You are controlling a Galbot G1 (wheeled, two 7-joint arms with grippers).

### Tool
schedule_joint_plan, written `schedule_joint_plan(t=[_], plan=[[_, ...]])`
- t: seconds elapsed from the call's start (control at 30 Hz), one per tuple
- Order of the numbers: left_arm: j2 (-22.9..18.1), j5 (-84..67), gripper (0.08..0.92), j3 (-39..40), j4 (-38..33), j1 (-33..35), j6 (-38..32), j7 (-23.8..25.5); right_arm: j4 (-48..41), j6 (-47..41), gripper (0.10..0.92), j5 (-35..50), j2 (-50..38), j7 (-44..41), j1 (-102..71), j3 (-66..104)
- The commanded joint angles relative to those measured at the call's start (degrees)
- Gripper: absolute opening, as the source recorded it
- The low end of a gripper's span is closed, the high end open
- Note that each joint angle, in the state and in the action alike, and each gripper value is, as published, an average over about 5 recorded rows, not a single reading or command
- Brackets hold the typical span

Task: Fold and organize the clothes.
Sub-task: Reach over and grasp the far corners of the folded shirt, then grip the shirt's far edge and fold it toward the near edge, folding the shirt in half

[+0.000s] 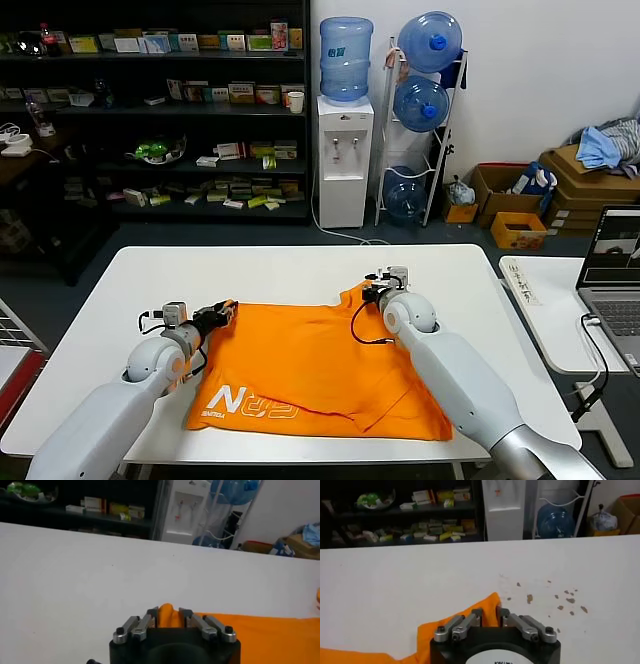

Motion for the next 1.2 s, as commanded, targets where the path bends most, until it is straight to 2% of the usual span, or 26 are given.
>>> schedule_joint_plan(t=[0.03, 0.13, 0.27, 0.43, 0.7, 0.97, 1.2], plan=[[-0.18, 0.81, 0.277, 0.16, 0.01, 0.09, -0.91, 0.04, 0.22, 0.59, 0.178, 0.19, 0.01, 0.01, -0.13, -0.03], [-0.14, 1.28, 0.190, -0.23, -0.50, 0.50, -2.23, 0.26, 1.08, 2.47, 0.129, 0.20, -0.15, -0.46, -0.50, 0.20], [-0.13, 2.31, 0.108, -2.02, -2.19, 1.67, -4.06, 0.68, 4.06, 5.49, 0.125, 0.19, -1.10, -1.31, -1.58, 0.60], [0.49, 4.20, 0.099, -4.05, -5.17, 3.61, -6.20, 1.12, 10.60, 7.21, 0.125, 1.28, -3.96, -0.93, -3.87, 1.31], [2.82, 5.24, 0.099, -7.80, -13.01, 9.21, -8.93, 1.20, 25.69, 8.24, 0.125, 4.71, -12.28, 1.06, -11.49, 4.16], [6.09, 6.15, 0.099, -11.45, -23.03, 19.41, -8.68, 0.45, 37.13, 8.38, 0.125, 5.69, -20.04, 1.72, -22.78, 7.05], [7.34, 6.77, 0.099, -14.76, -29.80, 27.60, -8.57, 0.62, 45.48, 8.12, 0.125, 5.70, -23.63, 2.61, -32.10, 10.68]])
